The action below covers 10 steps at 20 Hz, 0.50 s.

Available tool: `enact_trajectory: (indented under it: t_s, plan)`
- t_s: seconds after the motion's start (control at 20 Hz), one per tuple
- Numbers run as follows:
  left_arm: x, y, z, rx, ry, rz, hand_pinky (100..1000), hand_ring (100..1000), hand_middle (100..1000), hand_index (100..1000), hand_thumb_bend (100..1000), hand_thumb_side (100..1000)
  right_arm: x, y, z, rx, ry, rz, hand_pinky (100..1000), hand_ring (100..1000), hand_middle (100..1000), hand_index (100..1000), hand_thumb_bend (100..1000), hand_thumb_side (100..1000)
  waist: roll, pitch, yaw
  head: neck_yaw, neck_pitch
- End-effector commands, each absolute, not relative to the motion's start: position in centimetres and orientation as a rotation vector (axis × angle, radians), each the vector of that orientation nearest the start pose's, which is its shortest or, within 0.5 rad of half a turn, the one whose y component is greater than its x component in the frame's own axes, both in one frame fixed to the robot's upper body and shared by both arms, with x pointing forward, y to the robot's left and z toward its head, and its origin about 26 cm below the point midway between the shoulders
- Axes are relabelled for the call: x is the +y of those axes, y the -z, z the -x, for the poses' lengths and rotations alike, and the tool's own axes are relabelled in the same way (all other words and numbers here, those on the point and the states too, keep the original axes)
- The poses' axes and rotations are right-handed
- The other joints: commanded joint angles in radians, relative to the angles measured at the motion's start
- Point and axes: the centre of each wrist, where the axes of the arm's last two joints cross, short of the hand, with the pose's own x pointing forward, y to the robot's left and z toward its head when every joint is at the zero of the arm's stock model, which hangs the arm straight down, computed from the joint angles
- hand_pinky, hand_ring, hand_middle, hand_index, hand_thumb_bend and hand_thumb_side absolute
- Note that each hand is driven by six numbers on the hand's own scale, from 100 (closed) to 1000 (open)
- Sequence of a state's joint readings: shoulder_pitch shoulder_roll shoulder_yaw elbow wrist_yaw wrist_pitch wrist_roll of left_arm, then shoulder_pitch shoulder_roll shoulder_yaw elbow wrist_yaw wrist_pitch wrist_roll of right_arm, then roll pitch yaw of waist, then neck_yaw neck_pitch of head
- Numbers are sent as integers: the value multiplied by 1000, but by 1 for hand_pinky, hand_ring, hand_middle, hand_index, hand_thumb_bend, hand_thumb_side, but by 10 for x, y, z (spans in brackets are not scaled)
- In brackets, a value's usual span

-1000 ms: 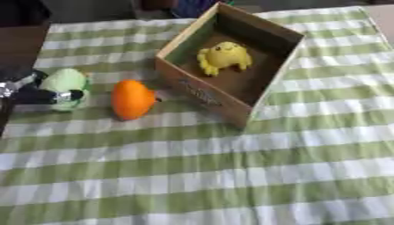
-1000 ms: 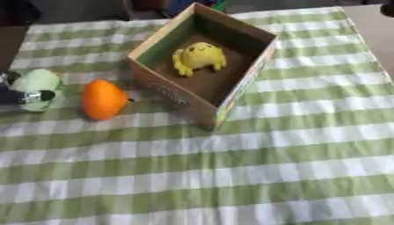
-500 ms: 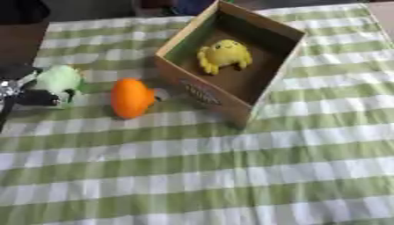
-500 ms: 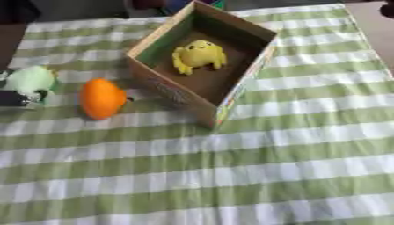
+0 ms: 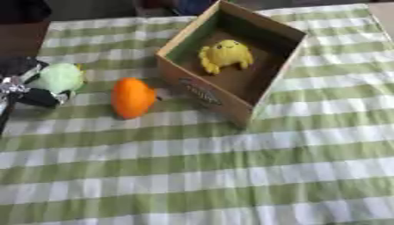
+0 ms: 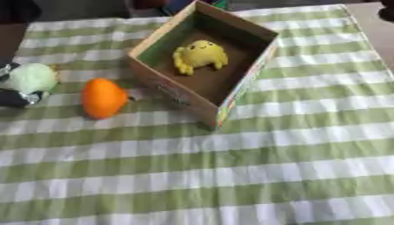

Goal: Pick up objects on the table and place them in the box.

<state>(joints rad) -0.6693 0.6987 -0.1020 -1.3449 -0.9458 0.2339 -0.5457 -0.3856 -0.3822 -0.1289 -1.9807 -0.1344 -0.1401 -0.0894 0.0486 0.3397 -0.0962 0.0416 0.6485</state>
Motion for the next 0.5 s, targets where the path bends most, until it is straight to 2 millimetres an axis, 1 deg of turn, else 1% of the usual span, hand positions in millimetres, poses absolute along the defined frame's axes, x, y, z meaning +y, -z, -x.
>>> enact_trajectory:
  t_s: [0.05, 0.1, 0.2, 0.35, 0.5]
  plan:
    - [358, -256, -400, -1060, 1168, -1248, 423, 623, 556, 748, 100, 361, -294, -245, -302, -2542, -183, 197, 766, 753, 553, 853, 100, 1000, 0, -29, 2, -1, -6]
    - [358, -259, -399, -1073, 1155, -1265, 409, 607, 537, 732, 100, 289, -294, -245, -302, -2542, -182, 197, 766, 753, 553, 852, 100, 1000, 0, -31, 2, -2, -7]
    - [354, -267, -397, -1101, 1135, -1297, 400, 596, 524, 716, 100, 261, -294, -245, -302, -2543, -182, 198, 766, 753, 553, 852, 100, 1000, 0, -35, 1, -2, -5]
    - [346, -279, -395, -1153, 1117, -1336, 393, 591, 522, 704, 100, 245, -294, -245, -302, -2542, -180, 200, 766, 753, 553, 852, 100, 1000, 0, -41, -1, -3, -4]
    - [333, -293, -393, -1219, 1115, -1365, 393, 587, 517, 697, 100, 244, -294, -245, -302, -2541, -181, 199, 765, 753, 553, 851, 100, 1000, 1, -45, -2, -4, -2]
